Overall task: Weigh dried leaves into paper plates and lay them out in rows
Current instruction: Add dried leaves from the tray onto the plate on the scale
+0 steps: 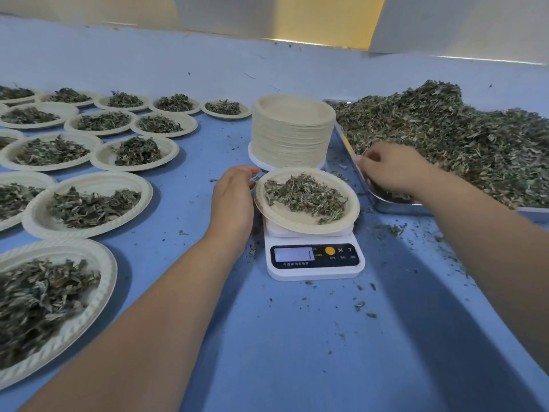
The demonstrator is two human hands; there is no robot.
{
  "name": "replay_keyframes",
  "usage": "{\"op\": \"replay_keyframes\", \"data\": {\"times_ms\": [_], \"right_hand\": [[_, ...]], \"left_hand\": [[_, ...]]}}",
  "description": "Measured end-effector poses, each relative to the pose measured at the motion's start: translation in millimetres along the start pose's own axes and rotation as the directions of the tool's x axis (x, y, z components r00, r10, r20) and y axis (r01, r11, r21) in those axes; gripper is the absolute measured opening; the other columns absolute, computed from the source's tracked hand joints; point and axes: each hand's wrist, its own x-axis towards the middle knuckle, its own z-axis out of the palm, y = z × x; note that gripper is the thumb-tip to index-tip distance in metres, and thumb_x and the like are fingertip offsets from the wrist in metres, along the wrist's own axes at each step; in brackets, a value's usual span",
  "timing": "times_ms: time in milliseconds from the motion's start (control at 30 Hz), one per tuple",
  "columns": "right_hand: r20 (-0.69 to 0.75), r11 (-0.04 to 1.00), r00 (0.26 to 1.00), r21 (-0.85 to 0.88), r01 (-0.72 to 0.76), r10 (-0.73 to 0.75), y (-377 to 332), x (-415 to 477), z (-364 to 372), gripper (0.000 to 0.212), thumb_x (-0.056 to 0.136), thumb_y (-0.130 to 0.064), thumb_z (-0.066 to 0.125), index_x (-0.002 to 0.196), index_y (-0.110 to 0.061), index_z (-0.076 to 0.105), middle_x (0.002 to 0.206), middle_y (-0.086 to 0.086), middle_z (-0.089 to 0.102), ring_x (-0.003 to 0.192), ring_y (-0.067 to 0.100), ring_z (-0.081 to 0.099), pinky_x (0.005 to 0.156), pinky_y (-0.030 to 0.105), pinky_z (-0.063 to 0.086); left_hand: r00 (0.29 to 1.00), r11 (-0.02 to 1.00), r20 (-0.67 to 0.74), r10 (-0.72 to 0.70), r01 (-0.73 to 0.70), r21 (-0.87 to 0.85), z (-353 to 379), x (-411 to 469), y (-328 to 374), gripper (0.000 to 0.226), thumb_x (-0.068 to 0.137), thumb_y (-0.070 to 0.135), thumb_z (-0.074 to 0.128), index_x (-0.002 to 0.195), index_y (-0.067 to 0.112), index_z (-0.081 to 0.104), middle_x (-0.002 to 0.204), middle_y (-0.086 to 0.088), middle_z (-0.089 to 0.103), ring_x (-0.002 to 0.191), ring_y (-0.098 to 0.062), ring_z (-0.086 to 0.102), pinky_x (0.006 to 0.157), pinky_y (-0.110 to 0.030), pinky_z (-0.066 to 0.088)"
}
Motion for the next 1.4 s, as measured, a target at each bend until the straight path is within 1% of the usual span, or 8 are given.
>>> {"op": "replay_keyframes", "data": {"times_ms": [133,300,533,700,900,1067,1233,1400], "right_hand": [[0.031,1.0,0.999,0.0,0.009,-0.009,9.9,-3.1,23.2,0.056,0.103,-0.058,0.037,0.068,-0.014,0.048,0.057,0.005,0.048,0.056,0.025,0.047,0.052,0.031,0.031],[-0.009,0.999,1.0,-0.039,-0.02,0.02,6.9,-2.8,19.3,0.052,0.101,-0.051,0.048,0.068,-0.012,0.056,0.056,0.006,0.048,0.056,0.027,0.048,0.05,0.029,0.033],[-0.084,1.0,0.996,0.001,-0.019,0.019,8.3,-0.9,8.7,0.056,0.102,-0.045,0.053,0.057,-0.013,0.047,0.05,0.004,0.039,0.051,0.026,0.04,0.051,0.029,0.034],[-0.177,0.995,0.982,0.092,-0.046,0.061,14.0,0.0,6.5,0.054,0.1,-0.048,0.055,0.079,0.001,0.067,0.052,0.007,0.051,0.048,0.026,0.047,0.054,0.022,0.04],[-0.1,0.999,0.994,0.007,-0.042,0.042,14.4,-10.2,10.0,0.04,0.098,-0.051,0.055,0.085,-0.015,0.066,0.076,0.009,0.065,0.065,0.022,0.056,0.059,0.03,0.044],[-0.353,0.989,0.926,0.012,0.15,-0.136,2.2,-48.9,13.0,0.027,0.101,-0.039,0.052,0.109,-0.018,0.067,0.099,0.003,0.07,0.076,0.025,0.054,0.067,0.034,0.044],[-0.316,0.935,0.884,-0.032,0.354,-0.345,-17.4,-95.7,20.8,0.028,0.103,-0.034,0.048,0.111,-0.016,0.068,0.089,0.007,0.069,0.087,0.031,0.061,0.086,0.045,0.048],[-0.255,0.927,0.905,0.076,0.369,-0.339,-21.9,-111.7,24.3,0.036,0.104,-0.041,0.043,0.122,-0.016,0.063,0.089,0.003,0.073,0.084,0.03,0.066,0.082,0.039,0.049]], "left_hand": [[0.999,0.998,-0.019,0.043,-0.043,0.042,-0.7,-0.2,-1.4,0.023,0.098,0.027,0.048,0.096,0.032,0.071,0.105,0.015,0.067,0.102,-0.005,0.064,0.09,-0.035,0.052],[0.999,0.999,-0.027,0.043,-0.042,0.031,-1.5,2.2,-3.7,0.027,0.1,0.023,0.045,0.098,0.029,0.071,0.107,0.013,0.068,0.097,-0.001,0.064,0.083,-0.029,0.051],[1.0,1.0,-0.028,0.005,-0.005,0.016,-0.6,-2.0,0.0,0.027,0.1,0.025,0.044,0.098,0.027,0.071,0.116,0.005,0.069,0.111,-0.016,0.066,0.102,-0.047,0.054],[1.0,0.999,-0.03,0.006,-0.004,0.048,-0.5,-3.2,1.6,0.028,0.1,0.024,0.043,0.098,0.028,0.071,0.113,0.008,0.069,0.111,-0.015,0.065,0.103,-0.047,0.053],[0.999,0.997,-0.02,0.038,-0.036,0.071,-0.1,-3.0,1.1,0.026,0.1,0.024,0.045,0.097,0.029,0.07,0.106,0.016,0.065,0.103,-0.004,0.063,0.089,-0.033,0.051],[0.998,0.995,0.001,0.056,-0.056,0.085,0.0,-4.1,3.4,0.023,0.1,0.027,0.047,0.1,0.029,0.07,0.101,0.018,0.064,0.086,0.009,0.061,0.081,-0.028,0.048],[0.997,0.99,0.077,0.009,-0.019,0.137,3.7,-13.6,10.0,0.038,0.096,0.028,0.044,0.123,0.012,0.066,0.133,-0.017,0.063,0.122,-0.037,0.06,0.109,-0.057,0.045],[0.994,0.988,0.105,-0.024,0.008,0.154,5.1,-20.0,10.9,0.05,0.083,0.044,0.045,0.128,0.034,0.063,0.134,0.009,0.062,0.128,-0.013,0.056,0.115,-0.044,0.041]]}}
